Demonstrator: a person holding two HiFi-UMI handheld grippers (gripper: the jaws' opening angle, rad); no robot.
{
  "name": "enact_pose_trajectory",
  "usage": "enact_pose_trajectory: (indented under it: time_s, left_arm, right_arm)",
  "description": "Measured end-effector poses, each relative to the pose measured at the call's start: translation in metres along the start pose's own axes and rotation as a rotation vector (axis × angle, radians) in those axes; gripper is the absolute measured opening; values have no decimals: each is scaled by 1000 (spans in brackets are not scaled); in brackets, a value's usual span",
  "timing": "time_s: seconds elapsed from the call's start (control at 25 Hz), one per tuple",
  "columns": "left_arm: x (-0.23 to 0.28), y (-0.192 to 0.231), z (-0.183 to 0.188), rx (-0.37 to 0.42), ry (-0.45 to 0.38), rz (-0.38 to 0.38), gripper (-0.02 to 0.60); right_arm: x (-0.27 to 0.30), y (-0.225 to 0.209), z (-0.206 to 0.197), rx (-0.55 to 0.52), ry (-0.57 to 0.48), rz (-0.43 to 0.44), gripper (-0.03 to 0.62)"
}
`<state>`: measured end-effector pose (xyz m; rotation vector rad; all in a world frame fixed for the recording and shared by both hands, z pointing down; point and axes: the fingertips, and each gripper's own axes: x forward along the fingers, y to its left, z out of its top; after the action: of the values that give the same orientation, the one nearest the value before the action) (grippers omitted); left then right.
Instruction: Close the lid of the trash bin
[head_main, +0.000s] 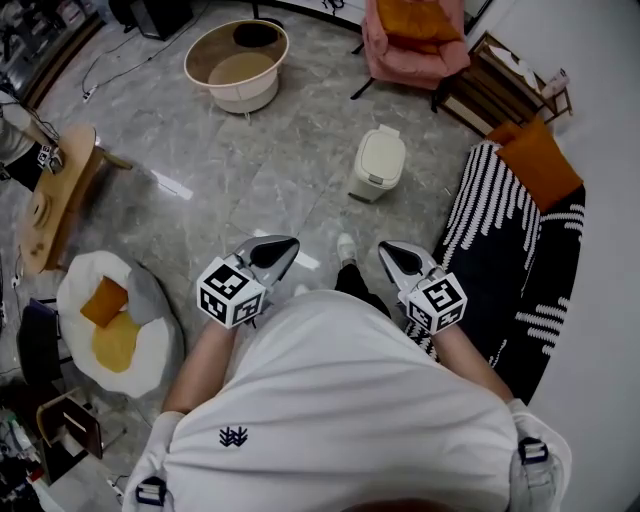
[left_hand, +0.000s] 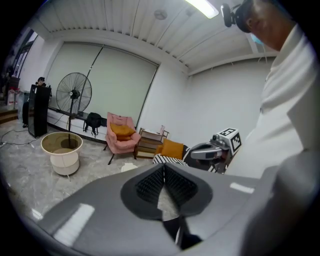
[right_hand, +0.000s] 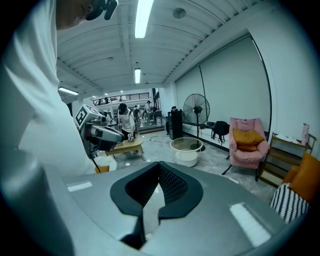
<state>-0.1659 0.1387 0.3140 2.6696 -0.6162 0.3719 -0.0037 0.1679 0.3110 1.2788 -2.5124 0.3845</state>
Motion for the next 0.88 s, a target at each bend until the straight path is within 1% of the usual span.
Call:
enact_pose_trajectory:
  time_s: [0.6, 0.88]
  left_arm:
    - [2, 5, -5, -1, 15, -4, 58]
    - [8, 5, -6, -7, 17, -3, 58]
  right_arm:
    - [6, 3, -2, 8, 0, -3, 2]
    - [7, -2, -4, 19, 0, -8, 2]
